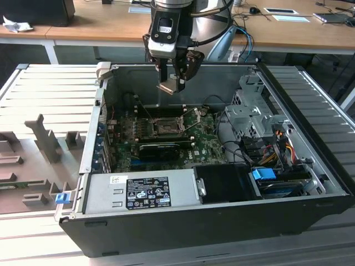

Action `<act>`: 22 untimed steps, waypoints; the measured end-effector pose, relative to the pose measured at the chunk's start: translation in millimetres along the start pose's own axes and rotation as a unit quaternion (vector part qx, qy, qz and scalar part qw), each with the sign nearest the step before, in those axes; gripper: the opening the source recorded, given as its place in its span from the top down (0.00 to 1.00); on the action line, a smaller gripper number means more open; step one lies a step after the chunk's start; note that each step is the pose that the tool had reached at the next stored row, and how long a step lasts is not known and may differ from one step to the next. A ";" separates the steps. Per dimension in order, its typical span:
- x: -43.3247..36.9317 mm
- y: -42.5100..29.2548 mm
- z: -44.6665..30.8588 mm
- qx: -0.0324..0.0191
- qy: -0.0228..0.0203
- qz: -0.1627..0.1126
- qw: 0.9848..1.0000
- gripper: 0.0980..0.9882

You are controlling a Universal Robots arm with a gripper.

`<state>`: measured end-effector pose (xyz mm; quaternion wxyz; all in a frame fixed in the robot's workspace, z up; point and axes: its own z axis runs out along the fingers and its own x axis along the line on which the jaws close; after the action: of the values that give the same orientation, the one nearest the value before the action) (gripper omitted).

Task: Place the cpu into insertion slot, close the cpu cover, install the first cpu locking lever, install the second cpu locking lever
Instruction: 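Place the cpu into insertion slot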

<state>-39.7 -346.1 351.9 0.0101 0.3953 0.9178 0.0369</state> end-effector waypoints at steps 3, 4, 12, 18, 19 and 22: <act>0.0 -0.1 1.3 0.000 -0.002 0.023 1.000 0.52; 0.0 -0.1 1.7 0.000 -0.002 0.030 1.000 0.52; -0.1 -0.3 4.1 -0.001 -0.008 0.100 0.995 0.52; -0.1 -0.5 6.1 -0.001 -0.013 0.160 0.987 0.52; -0.1 -0.5 6.3 -0.001 -0.013 0.165 0.986 0.52; -0.1 -0.5 7.8 -0.001 -0.017 0.209 0.978 0.52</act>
<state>-39.7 -346.1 344.1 0.0182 0.5787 0.8147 0.0329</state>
